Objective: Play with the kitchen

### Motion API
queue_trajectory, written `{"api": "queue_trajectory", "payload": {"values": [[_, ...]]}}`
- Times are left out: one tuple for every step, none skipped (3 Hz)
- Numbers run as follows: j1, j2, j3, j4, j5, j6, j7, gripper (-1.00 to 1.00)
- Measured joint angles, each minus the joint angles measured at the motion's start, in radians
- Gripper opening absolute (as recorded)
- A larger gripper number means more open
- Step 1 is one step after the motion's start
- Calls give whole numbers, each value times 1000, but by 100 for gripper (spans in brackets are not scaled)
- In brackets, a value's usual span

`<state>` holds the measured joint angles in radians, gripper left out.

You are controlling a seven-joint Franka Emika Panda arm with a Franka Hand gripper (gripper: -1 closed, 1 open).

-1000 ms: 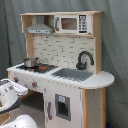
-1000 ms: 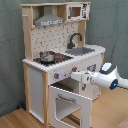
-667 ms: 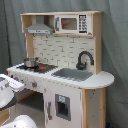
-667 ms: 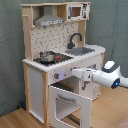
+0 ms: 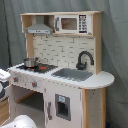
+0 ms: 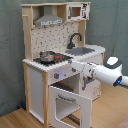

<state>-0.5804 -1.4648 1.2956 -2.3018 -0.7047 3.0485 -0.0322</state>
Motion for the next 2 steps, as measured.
{"api": "queue_trajectory", "payload": {"values": [[0,0,-1,86,38,-54,0,100],[-1,0,-3,169,76,-105,1,100]]}}
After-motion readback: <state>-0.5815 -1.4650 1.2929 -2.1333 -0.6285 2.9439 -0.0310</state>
